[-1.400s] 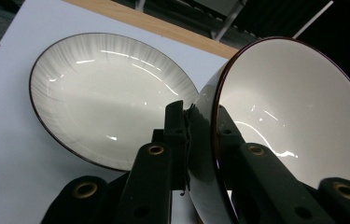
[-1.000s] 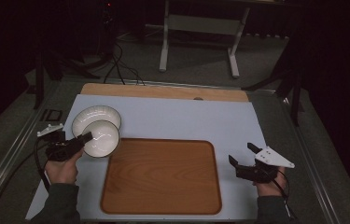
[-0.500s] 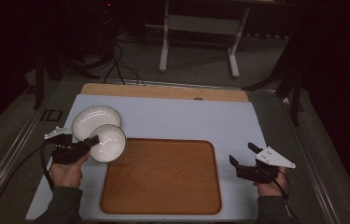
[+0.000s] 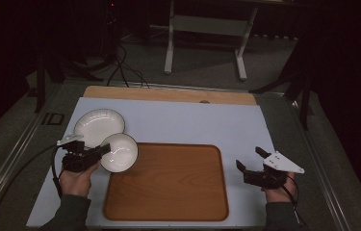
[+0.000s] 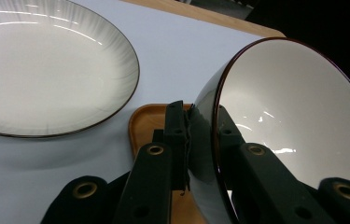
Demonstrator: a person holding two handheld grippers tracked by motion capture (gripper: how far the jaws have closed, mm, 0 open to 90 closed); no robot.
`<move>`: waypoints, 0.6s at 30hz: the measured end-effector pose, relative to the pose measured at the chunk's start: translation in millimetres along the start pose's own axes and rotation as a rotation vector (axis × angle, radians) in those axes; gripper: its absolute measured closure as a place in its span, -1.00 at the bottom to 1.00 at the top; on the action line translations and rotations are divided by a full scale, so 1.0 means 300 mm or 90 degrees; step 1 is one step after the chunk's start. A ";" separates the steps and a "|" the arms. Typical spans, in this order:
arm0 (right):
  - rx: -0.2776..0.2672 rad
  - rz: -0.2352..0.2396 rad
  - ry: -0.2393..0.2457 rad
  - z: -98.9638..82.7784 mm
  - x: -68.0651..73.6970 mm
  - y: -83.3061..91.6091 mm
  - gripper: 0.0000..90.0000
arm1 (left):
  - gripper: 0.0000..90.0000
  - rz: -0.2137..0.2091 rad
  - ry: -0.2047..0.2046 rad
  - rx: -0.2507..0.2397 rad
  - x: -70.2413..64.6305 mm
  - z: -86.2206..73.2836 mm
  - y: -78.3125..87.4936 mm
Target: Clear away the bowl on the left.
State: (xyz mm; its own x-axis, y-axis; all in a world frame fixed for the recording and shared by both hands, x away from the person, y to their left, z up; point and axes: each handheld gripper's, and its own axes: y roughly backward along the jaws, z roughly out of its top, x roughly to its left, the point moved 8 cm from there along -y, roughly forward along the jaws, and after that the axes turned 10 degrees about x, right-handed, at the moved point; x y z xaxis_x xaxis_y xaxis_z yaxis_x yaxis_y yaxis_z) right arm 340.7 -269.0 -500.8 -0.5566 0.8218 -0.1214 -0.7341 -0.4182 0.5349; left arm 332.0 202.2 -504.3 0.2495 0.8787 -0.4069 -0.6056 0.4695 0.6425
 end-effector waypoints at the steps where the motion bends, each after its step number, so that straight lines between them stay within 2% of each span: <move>1: 0.000 0.000 0.000 0.000 0.000 0.000 -0.70 | 0.82 -0.002 -0.001 0.001 -0.003 -0.001 -0.002; 18: -0.002 0.000 0.000 0.001 -0.001 0.002 -0.70 | 0.82 -0.010 -0.018 0.030 -0.047 -0.038 -0.027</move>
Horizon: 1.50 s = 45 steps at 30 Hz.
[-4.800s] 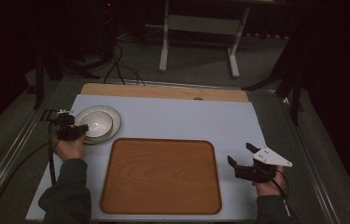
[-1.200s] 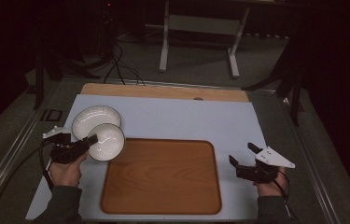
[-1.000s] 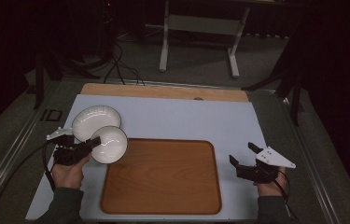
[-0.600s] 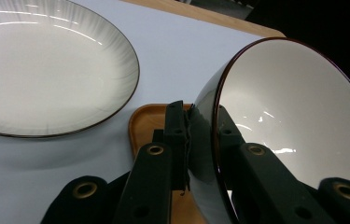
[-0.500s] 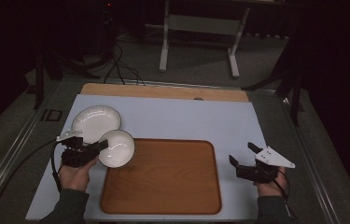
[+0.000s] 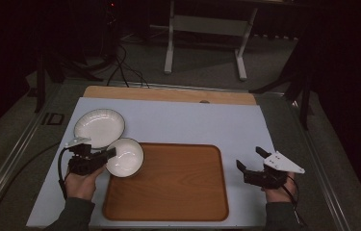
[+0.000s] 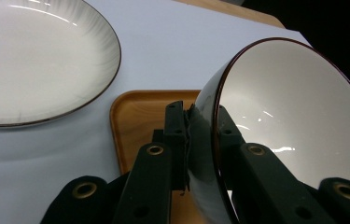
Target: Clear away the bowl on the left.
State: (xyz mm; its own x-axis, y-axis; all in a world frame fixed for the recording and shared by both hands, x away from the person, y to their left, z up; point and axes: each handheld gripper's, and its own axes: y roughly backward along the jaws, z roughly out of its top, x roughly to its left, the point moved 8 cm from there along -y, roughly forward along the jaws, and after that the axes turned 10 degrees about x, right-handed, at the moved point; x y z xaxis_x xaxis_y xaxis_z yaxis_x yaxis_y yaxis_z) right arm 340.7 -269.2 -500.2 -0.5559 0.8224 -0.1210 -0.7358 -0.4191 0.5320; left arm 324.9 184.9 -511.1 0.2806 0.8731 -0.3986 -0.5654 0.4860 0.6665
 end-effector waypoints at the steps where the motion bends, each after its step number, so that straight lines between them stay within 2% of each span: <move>1: -0.001 0.000 0.000 0.000 -0.001 0.000 -0.70 | 0.81 0.001 -0.002 0.002 -0.002 -0.002 -0.001; 13: 0.000 0.001 0.001 0.000 -0.001 -0.001 -0.70 | 0.81 0.000 -0.013 0.017 -0.024 -0.019 -0.018; 45: 0.002 0.003 0.003 0.000 0.002 -0.004 -0.70 | 0.81 -0.002 -0.060 0.057 -0.084 -0.049 -0.098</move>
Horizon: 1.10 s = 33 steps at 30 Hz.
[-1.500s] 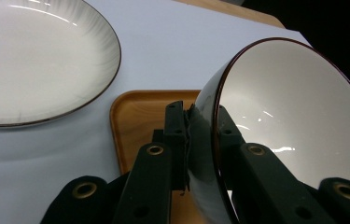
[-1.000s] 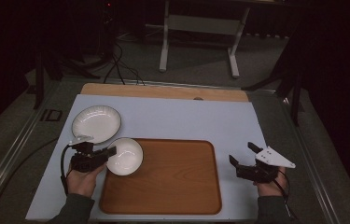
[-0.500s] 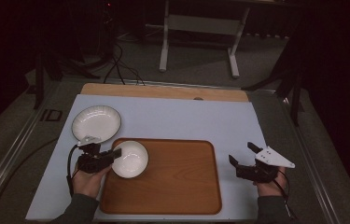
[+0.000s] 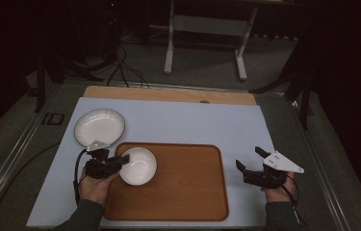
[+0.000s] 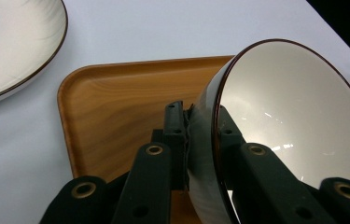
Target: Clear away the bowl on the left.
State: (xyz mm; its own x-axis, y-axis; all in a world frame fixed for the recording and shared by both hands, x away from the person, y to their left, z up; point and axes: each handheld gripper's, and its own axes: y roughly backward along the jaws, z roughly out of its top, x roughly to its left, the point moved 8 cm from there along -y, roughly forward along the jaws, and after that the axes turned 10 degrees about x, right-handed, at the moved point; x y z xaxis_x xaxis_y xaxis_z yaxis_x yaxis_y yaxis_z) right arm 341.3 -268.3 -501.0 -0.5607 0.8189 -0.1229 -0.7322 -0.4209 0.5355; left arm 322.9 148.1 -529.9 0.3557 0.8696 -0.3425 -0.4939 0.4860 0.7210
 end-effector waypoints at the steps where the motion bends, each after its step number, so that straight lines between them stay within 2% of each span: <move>1: 0.000 0.000 0.000 0.000 0.000 0.000 -0.70 | 0.81 -0.001 -0.001 0.002 -0.002 -0.001 -0.002; 12: 0.000 0.000 0.001 0.001 0.000 -0.001 -0.70 | 0.81 -0.005 -0.021 0.027 -0.030 -0.015 -0.034; 33: 0.000 0.003 0.004 0.004 0.003 -0.004 -0.70 | 0.80 -0.010 -0.033 0.038 -0.063 -0.026 -0.066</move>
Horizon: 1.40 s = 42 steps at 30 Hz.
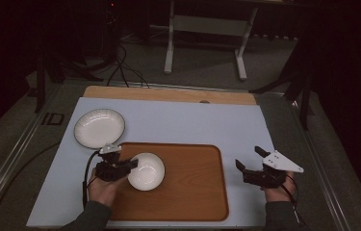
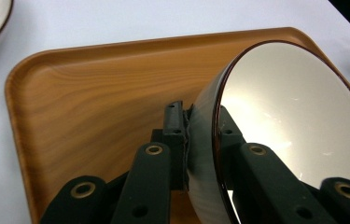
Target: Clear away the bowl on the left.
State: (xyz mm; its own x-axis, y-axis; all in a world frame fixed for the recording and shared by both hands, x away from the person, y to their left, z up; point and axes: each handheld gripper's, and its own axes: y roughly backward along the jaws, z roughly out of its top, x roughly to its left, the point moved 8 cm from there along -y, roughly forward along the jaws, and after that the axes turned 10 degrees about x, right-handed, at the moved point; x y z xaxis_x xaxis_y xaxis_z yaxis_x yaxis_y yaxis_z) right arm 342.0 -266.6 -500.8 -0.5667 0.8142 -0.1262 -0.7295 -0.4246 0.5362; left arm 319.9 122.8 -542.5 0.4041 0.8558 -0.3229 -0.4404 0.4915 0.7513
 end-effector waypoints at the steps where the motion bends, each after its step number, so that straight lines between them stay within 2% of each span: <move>1: -0.001 0.000 0.001 0.001 0.000 0.000 -0.70 | 0.80 -0.001 -0.002 0.003 -0.004 -0.002 -0.009; 16: 0.000 0.001 0.001 0.000 0.000 -0.001 -0.70 | 0.80 -0.003 -0.011 0.022 -0.018 -0.011 -0.042; 25: -0.001 0.000 0.002 0.001 0.000 0.000 -0.70 | 0.79 -0.001 -0.008 0.033 -0.023 -0.018 -0.060; 42: 0.001 0.001 0.002 0.000 0.001 -0.002 -0.70 | 0.80 -0.027 0.004 0.047 -0.026 -0.027 -0.078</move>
State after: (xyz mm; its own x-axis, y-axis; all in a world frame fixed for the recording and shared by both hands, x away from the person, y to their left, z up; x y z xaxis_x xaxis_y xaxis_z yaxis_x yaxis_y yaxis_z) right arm 342.3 -266.0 -501.2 -0.5687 0.8125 -0.1283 -0.7284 -0.4251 0.5373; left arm 320.6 105.9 -562.4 0.4156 0.8357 -0.3590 -0.3627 0.5142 0.7772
